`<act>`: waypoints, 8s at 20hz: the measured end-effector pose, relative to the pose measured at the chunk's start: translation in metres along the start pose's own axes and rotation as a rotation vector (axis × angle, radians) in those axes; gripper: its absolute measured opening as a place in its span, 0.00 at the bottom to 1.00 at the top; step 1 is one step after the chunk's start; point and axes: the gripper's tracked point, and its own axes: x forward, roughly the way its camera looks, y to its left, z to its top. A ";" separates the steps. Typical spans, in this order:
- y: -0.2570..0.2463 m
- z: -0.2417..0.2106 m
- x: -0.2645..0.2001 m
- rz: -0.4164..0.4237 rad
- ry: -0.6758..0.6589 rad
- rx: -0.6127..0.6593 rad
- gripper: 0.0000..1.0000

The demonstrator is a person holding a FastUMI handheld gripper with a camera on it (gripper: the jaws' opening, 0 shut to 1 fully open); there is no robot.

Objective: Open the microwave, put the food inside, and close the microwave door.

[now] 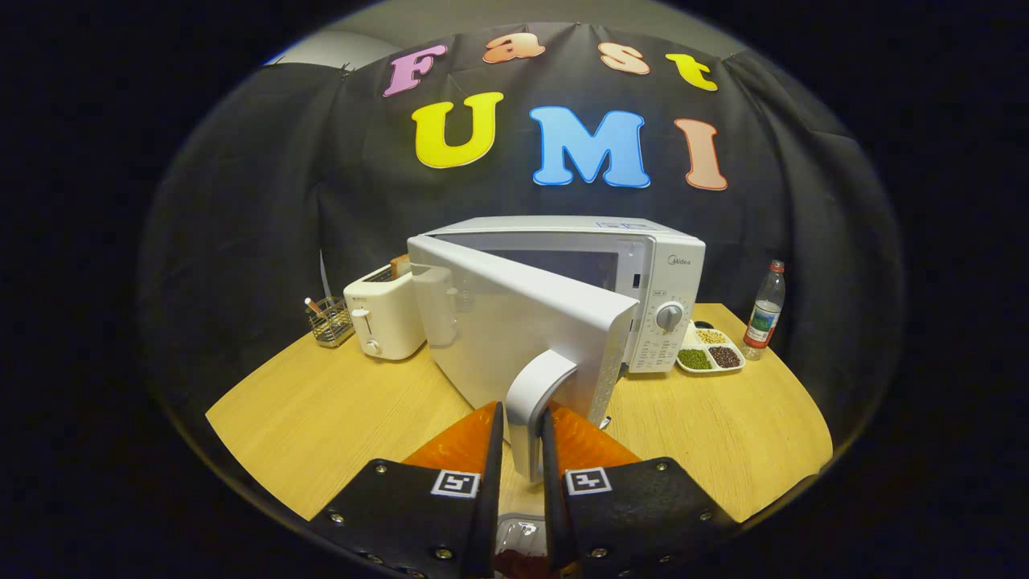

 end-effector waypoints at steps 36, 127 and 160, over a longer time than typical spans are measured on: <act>0.181 0.010 -0.114 0.419 -0.177 -0.067 0.71; -0.032 0.074 0.244 0.152 -0.122 0.437 0.06; -0.038 0.095 0.193 0.012 -0.143 0.190 0.92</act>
